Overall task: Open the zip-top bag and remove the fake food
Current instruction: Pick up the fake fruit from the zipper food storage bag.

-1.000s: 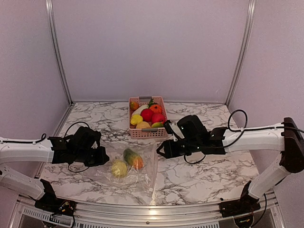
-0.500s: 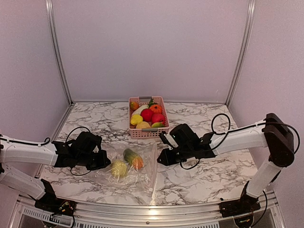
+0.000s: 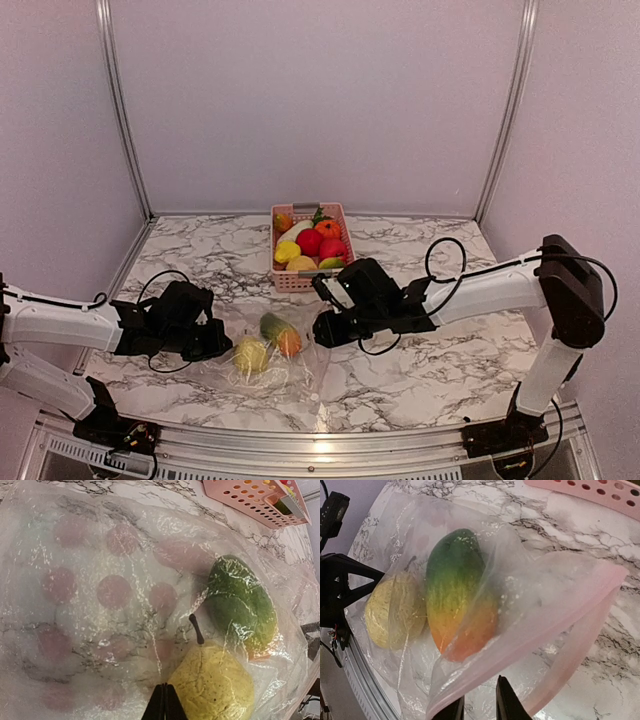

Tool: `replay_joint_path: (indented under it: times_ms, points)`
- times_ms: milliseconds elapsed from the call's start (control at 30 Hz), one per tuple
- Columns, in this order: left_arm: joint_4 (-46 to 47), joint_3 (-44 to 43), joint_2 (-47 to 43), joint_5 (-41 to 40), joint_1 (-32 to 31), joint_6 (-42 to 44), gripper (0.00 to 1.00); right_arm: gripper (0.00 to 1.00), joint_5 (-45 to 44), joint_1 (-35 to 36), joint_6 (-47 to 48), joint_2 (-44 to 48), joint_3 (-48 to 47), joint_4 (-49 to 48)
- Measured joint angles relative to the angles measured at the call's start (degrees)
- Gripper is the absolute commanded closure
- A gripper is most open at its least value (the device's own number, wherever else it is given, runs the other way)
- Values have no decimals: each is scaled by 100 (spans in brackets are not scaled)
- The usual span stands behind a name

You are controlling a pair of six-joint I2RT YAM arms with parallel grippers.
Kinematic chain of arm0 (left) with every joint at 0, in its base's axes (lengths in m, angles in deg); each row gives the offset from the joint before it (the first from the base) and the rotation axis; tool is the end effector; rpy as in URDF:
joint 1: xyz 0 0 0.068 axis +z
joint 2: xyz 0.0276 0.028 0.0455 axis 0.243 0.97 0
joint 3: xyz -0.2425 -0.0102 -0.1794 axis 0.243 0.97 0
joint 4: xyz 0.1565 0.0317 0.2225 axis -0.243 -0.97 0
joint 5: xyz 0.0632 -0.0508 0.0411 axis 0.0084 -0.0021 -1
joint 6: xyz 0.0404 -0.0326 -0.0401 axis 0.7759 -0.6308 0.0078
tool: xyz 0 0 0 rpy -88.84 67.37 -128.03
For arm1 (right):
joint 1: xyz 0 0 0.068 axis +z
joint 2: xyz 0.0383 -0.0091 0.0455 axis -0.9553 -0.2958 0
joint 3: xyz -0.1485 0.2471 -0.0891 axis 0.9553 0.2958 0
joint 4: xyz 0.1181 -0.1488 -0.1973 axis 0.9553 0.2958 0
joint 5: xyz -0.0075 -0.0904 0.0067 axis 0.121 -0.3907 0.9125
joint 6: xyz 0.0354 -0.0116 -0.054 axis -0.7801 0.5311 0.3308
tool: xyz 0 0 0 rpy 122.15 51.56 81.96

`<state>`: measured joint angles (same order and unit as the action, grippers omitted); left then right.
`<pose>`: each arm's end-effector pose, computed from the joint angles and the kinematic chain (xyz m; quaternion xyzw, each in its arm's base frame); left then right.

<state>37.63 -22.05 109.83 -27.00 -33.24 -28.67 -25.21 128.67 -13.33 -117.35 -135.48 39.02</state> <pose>0.1636 -0.1747 0.1622 -0.0403 0.9377 -0.2513 0.2365 0.2093 0.3262 0.1825 -0.2219 0.8935 0.3277 0.2124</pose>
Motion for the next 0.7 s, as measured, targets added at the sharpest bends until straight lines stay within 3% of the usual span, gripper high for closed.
replay_joint_path:
  times_ms: [300, 700]
  points:
    - [168, 44, 192, 0, -2, -20, 99, 70, 177, 125, 118, -411, -284, -240]
    - [350, 162, 341, 0, 0, -59, 100, 46, 372, 175, 227, -673, -553, -520]
